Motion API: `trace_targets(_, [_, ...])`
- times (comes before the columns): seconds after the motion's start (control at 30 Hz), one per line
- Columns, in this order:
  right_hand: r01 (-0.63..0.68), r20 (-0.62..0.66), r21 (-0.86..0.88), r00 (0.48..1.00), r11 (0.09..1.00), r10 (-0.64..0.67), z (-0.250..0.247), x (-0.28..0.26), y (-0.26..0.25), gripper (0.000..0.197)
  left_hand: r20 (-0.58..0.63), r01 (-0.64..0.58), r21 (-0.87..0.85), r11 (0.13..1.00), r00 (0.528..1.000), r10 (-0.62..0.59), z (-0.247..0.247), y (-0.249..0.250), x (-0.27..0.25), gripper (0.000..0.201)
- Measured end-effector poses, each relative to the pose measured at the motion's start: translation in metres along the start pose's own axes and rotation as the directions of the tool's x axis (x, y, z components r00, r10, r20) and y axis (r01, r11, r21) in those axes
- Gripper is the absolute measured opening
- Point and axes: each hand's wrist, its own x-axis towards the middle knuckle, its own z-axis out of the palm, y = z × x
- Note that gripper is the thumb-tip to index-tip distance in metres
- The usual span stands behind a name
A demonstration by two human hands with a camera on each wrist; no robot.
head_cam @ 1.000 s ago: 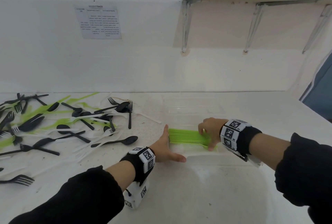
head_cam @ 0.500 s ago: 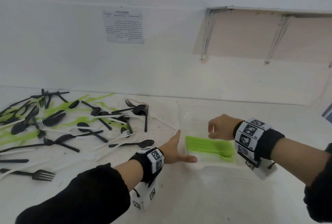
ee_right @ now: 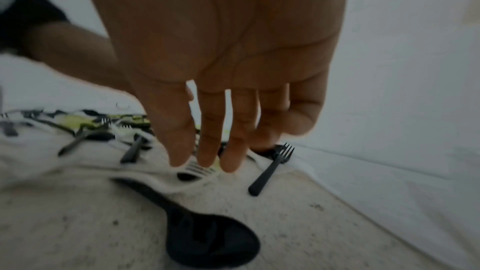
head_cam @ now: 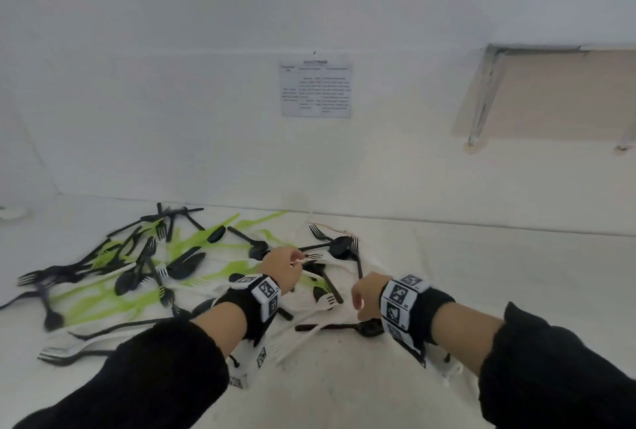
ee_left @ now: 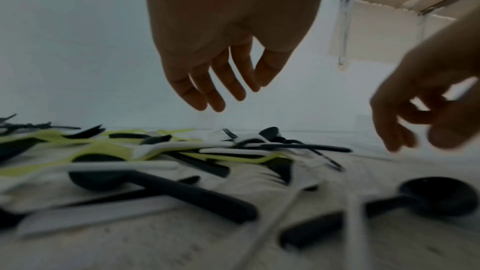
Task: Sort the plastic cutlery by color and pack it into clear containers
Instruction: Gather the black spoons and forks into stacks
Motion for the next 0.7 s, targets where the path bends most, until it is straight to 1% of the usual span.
trace_targets(0.1, [-0.056,0.028,0.054,0.998,0.997,0.055,0.002,0.015,-0.016,0.040,0.046,0.004,0.116,0.993,0.999,-0.009,-0.010,-0.015,0.026,0.027])
trace_targets(0.17, [-0.070,0.028,0.138,0.997,0.988,0.067,0.003,0.023,-0.023,0.040,0.094,-0.043,0.218,0.975,0.995,0.023,-0.010,-0.020,0.041,0.028])
trace_targets(0.23, [-0.089,0.010,0.195,0.996,0.977,0.089,0.006,0.032,-0.029,0.040,0.140,-0.106,0.283,0.953,0.988,0.069,-0.005,-0.021,0.054,0.029])
trace_targets(0.3, [-0.145,-0.012,0.234,0.988,0.961,0.152,0.009,0.041,-0.033,0.044,0.169,-0.157,0.323,0.933,0.980,0.106,0.004,-0.020,0.066,0.031])
trace_targets(0.4, [-0.203,-0.024,0.278,0.976,0.939,0.218,0.014,0.053,-0.033,0.046,0.229,-0.216,0.330,0.919,0.963,0.144,0.022,-0.015,0.080,0.035])
trace_targets(0.53, [-0.289,-0.066,0.356,0.941,0.889,0.332,0.017,0.062,-0.027,0.038,0.292,-0.276,0.247,0.929,0.935,0.200,0.041,-0.009,0.100,0.038])
trace_targets(0.6, [-0.346,-0.059,0.393,0.915,0.852,0.399,0.017,0.066,-0.022,0.043,0.297,-0.264,0.235,0.936,0.936,0.189,0.048,-0.005,0.108,0.038])
trace_targets(0.7, [-0.396,-0.045,0.466,0.883,0.791,0.468,0.018,0.073,-0.013,0.047,0.320,-0.215,0.251,0.944,0.939,0.129,0.055,0.001,0.121,0.031])
